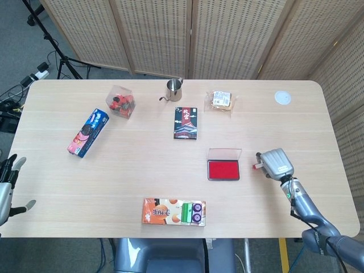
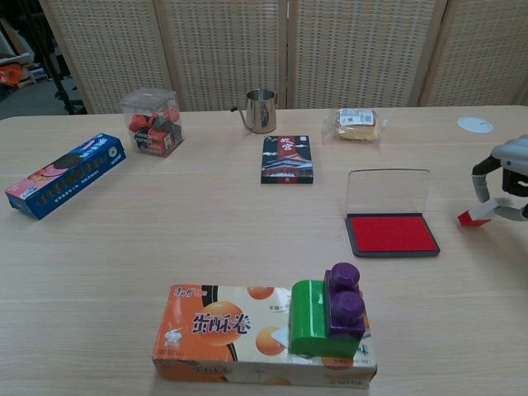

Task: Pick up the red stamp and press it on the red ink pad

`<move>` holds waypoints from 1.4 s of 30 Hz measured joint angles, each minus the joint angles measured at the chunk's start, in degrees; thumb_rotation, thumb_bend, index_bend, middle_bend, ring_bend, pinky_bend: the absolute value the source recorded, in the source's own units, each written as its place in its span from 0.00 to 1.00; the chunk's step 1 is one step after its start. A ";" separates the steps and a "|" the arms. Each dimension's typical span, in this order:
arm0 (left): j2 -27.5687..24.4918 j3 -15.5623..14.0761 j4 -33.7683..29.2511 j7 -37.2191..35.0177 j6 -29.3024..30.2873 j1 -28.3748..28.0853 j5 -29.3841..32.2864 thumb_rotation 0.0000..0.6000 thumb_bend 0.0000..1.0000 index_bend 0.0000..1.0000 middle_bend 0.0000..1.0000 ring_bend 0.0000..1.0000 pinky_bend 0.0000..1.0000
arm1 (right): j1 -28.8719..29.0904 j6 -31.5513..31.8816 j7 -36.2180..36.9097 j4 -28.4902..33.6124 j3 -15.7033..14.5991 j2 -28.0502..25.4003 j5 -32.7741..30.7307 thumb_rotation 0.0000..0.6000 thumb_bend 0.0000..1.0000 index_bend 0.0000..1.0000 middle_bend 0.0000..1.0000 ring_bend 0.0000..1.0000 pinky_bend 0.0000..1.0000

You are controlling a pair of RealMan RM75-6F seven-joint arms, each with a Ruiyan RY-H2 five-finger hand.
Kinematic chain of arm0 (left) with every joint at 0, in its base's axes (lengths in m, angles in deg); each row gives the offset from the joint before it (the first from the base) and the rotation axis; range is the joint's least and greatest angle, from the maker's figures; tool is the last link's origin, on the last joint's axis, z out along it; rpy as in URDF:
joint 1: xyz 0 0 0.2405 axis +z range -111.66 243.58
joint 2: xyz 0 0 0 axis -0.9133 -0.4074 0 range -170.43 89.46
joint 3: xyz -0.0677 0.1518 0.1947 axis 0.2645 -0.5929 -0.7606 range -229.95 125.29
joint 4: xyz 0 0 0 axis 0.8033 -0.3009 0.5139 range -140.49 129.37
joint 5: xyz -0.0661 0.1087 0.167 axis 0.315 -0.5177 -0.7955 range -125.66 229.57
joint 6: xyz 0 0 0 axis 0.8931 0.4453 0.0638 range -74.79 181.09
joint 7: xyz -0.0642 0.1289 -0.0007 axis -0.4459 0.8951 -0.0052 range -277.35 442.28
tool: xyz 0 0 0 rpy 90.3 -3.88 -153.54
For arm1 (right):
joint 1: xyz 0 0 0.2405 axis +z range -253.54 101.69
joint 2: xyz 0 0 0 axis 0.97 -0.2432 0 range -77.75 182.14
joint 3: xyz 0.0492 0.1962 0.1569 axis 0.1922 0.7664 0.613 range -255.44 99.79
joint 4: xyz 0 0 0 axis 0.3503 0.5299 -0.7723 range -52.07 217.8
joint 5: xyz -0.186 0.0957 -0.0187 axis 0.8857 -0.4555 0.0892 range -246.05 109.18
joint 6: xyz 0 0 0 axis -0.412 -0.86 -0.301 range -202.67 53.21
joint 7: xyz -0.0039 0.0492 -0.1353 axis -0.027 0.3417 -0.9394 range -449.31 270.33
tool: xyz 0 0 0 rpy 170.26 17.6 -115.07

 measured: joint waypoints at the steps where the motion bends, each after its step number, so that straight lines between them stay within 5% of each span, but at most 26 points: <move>1: 0.03 0.00 0.03 -0.09 0.08 0.03 -0.10 1.00 0.00 0.00 0.00 0.00 0.00 | -0.02 -0.11 0.02 -0.04 0.05 0.05 -0.02 1.00 0.39 0.52 0.94 1.00 1.00; 34: -0.16 -0.27 -0.01 -0.70 0.58 0.39 -0.96 1.00 0.00 0.00 0.00 0.00 0.00 | -0.68 0.56 -1.49 1.62 1.35 -0.23 0.89 1.00 0.36 0.43 0.94 1.00 1.00; 42: -0.43 -0.50 -0.23 -1.15 0.79 0.55 -1.59 1.00 0.00 0.00 0.00 0.00 0.00 | -1.24 1.60 -3.25 5.66 1.05 -3.46 1.57 1.00 0.25 0.36 0.87 0.99 1.00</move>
